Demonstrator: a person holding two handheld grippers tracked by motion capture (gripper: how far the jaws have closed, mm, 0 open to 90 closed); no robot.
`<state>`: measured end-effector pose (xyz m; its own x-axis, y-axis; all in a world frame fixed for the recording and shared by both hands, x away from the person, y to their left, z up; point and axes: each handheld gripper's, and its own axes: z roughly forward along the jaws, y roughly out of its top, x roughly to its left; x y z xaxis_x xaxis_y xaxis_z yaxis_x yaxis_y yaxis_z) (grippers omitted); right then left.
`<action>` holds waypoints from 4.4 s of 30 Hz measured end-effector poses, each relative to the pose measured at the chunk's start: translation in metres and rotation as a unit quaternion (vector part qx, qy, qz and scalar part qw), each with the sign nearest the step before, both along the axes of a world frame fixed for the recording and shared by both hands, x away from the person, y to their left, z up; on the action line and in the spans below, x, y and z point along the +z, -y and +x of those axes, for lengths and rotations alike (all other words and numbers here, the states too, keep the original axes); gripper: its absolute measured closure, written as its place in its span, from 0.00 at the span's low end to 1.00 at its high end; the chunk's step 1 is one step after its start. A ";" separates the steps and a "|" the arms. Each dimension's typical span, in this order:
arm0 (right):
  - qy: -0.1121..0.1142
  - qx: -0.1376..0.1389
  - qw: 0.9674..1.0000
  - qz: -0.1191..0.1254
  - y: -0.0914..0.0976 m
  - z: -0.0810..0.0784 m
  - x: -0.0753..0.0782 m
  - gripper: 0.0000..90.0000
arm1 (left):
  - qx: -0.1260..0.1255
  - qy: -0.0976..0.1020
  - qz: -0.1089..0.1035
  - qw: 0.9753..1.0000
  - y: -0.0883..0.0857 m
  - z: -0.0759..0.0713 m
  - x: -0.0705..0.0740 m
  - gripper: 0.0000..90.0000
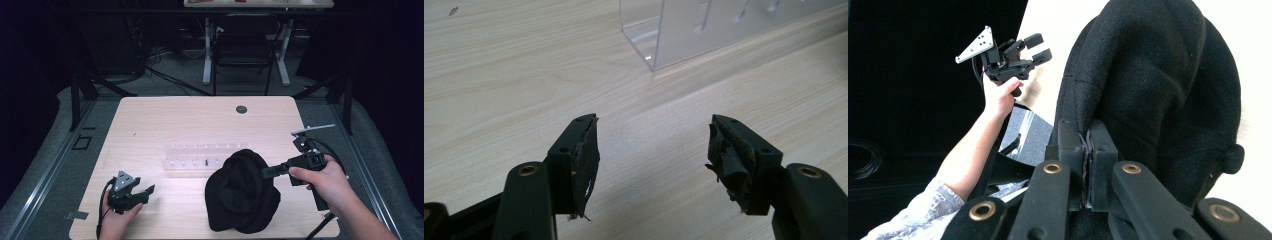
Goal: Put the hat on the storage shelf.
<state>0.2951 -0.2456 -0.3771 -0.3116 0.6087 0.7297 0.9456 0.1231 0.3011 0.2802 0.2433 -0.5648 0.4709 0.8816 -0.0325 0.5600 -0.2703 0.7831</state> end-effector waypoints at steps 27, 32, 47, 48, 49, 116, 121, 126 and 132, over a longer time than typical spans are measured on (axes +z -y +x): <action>0.005 -0.037 0.999 0.038 0.018 0.003 0.028 0.98 | 0.000 0.001 0.001 1.000 0.000 0.000 0.000 0.41; 0.013 -0.042 0.998 0.049 0.021 0.005 0.033 0.98 | 0.000 0.001 0.001 1.000 0.000 0.000 0.000 0.41; 0.041 -0.047 0.995 0.081 0.021 0.009 0.052 0.98 | 0.000 0.002 -0.001 1.000 0.000 0.000 0.000 0.41; 0.043 -0.049 0.994 0.083 0.021 0.009 0.054 0.98 | 0.000 0.002 0.000 1.000 0.000 0.000 0.000 0.41; 0.045 -0.050 0.994 0.085 0.021 0.010 0.055 0.98 | 0.000 0.002 0.000 1.000 0.000 0.000 0.000 0.41; 0.060 -0.095 0.990 0.084 -0.047 0.103 0.065 0.98 | -0.007 -0.003 0.000 1.000 0.000 0.002 0.001 0.41; 0.059 -0.090 0.991 0.084 -0.054 0.106 0.062 0.98 | -0.007 -0.004 -0.002 1.000 0.000 0.002 0.001 0.41; 0.061 -0.092 0.990 0.087 -0.059 0.107 0.062 0.98 | -0.010 0.000 -0.011 1.000 0.002 0.002 0.002 0.40; 0.063 -0.091 0.989 0.095 -0.069 0.110 0.061 0.98 | -0.017 0.011 -0.009 1.000 0.005 0.000 0.004 0.40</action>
